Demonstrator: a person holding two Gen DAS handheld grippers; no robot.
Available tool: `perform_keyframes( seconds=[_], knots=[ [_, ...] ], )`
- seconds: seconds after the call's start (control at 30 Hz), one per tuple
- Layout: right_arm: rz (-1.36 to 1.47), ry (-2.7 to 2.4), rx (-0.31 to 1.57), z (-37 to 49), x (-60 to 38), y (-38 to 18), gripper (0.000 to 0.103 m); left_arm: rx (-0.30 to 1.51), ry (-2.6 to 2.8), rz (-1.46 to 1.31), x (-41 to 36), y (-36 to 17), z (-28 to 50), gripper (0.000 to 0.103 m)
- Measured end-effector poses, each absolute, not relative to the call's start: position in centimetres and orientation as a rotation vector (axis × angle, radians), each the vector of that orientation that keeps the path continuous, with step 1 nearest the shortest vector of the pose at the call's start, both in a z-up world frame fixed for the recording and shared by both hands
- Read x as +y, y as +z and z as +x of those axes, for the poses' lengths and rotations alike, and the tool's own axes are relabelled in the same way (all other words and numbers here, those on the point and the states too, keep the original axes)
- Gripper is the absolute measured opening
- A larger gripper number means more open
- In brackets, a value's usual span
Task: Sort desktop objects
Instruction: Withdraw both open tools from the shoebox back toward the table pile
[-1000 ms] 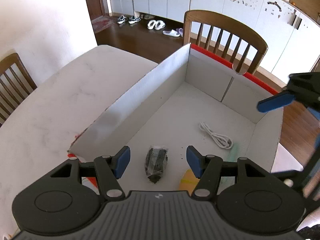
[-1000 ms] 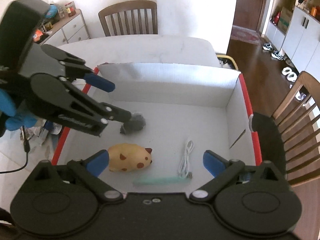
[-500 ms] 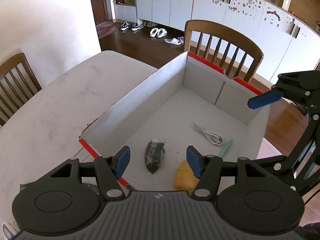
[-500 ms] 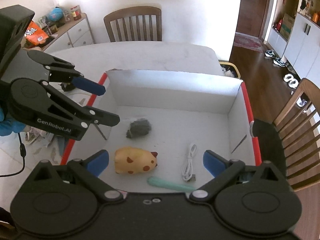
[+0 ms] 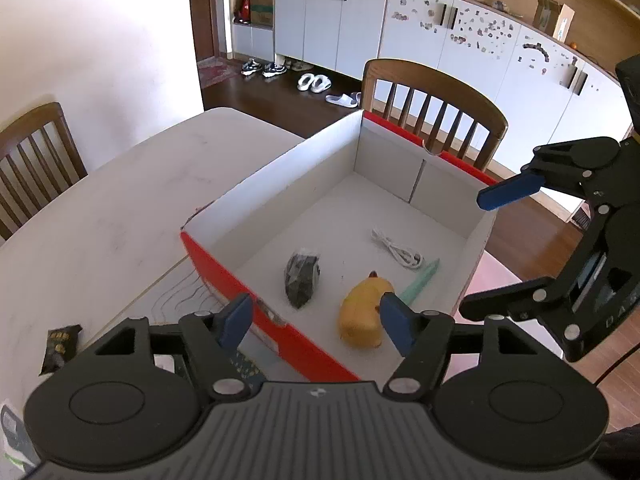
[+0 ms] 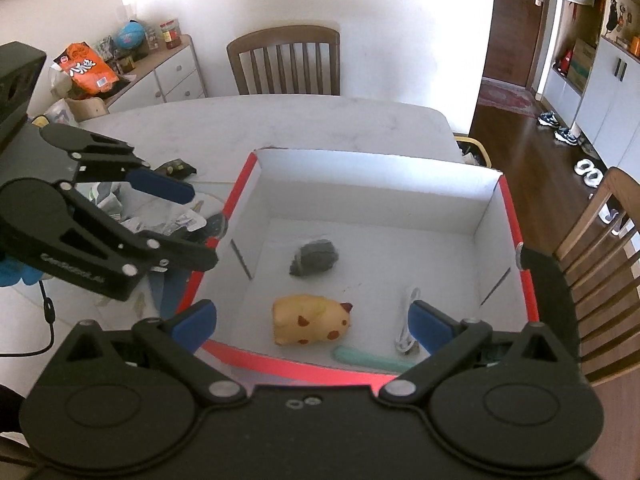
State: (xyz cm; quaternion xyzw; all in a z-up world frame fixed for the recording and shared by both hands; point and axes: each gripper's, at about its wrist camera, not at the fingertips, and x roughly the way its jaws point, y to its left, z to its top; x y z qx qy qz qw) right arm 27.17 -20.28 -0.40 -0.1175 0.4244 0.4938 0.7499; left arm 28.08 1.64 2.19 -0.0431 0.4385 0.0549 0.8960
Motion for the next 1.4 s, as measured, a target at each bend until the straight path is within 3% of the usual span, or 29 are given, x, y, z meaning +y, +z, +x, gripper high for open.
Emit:
perform_keyframes(
  seconds=[0.07,0.33,0.73,1.4],
  knots=[
    [-0.255,1.075,0.926,26.6,-20.2,-0.2,0.103,0.903,0.12,-0.086,1.6,2.2,27.3,0.079],
    [-0.249,1.054,0.92,24.2,-19.5,0.4,0.103,0.868,0.128,-0.073,1.3,2.2,24.0,0.097],
    [-0.233,1.024,0.907,19.8,-17.1,1.5,0.103,0.831,0.163,-0.098,3.5,2.1,17.7,0.103],
    [-0.181,1.02,0.848,13.7,-11.2,2.7,0.103,0.8,0.261,-0.149,8.3,0.6,7.5,0.103]
  ],
)
